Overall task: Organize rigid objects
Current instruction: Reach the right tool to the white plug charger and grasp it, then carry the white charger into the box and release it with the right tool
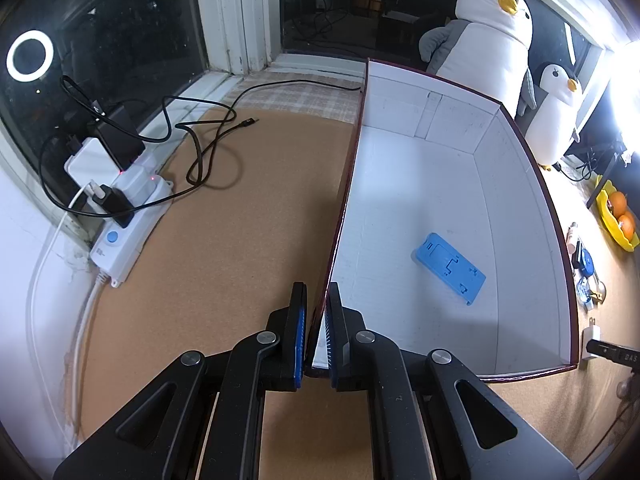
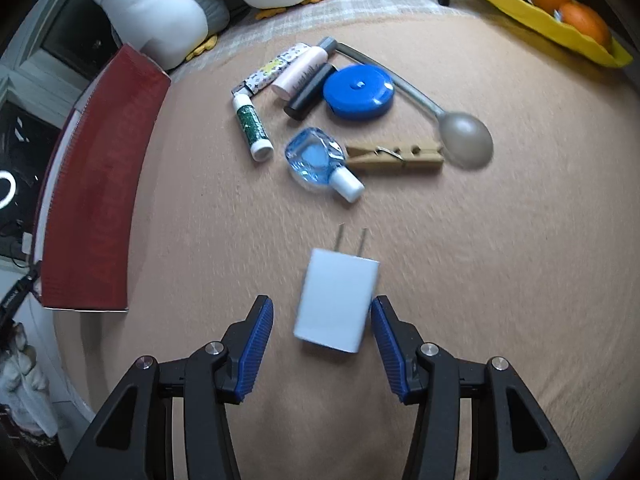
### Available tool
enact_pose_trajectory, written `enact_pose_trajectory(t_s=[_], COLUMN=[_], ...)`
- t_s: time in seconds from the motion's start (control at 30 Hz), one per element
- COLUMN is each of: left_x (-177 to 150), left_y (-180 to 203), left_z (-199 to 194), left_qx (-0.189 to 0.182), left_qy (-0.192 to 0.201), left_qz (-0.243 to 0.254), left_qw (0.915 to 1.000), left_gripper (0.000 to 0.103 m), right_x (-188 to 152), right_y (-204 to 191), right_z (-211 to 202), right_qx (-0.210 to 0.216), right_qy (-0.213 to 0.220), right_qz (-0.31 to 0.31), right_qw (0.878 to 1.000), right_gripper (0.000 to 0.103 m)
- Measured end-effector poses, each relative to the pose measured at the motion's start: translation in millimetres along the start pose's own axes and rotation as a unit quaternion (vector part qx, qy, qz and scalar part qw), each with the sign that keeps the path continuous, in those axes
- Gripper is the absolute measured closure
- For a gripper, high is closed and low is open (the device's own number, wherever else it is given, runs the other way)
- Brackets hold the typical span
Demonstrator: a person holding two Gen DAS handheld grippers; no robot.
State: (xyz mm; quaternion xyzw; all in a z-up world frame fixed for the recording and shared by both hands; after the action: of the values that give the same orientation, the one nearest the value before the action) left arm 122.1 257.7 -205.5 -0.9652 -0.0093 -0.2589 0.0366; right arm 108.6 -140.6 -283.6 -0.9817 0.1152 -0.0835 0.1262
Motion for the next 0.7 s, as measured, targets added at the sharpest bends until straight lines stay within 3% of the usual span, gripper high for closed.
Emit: enact_pose_trajectory(t_s=[0.17,0.27,0.47,0.7], left_x=[0.8,1.5,0.2,-0.7], left_y=[0.4,0.3,-0.9,-1.5], left_z=[2.0,4.2,10.7,14.9], left_qx=[0.000,-0.002,-0.004,-0.007], left_qy=[-0.001,-0.003,-0.009,-0.013], left_qz=[-0.001,-0.003,-0.008,-0.008], left_qw=[1.0000,1.0000,0.9999,0.9999], left_gripper=[0.096,0.096,0.096,0.096], right_x=[-3.2,-3.3,-6.7,-5.8], right_y=[-13.7,-18.7,-21.6,-55.4], right_z=[12.8,14.7,12.0,-9.0], right_qx=[-0.056,-0.078,-0.067,-0.044], right_qy=[-0.004,0.005,0.008,0.034], right_qz=[-0.084,-0.121,-0.134,-0.151], right_qw=[0.995,0.990,0.989,0.987], right_gripper=[0.057,0.069,0.071,0.071])
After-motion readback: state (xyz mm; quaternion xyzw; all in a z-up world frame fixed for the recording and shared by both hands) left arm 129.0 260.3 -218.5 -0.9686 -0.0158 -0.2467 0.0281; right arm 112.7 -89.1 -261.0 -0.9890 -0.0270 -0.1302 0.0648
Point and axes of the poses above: each gripper's, at about its wrist camera, not at the fingertips, and z roughly the way its jaws point, y to its right, x to its top, the point moved 9 cm from there along z, roughly the way its jaws point, and after that the axes turned 11 degrees about z, right-handed, at the moved point
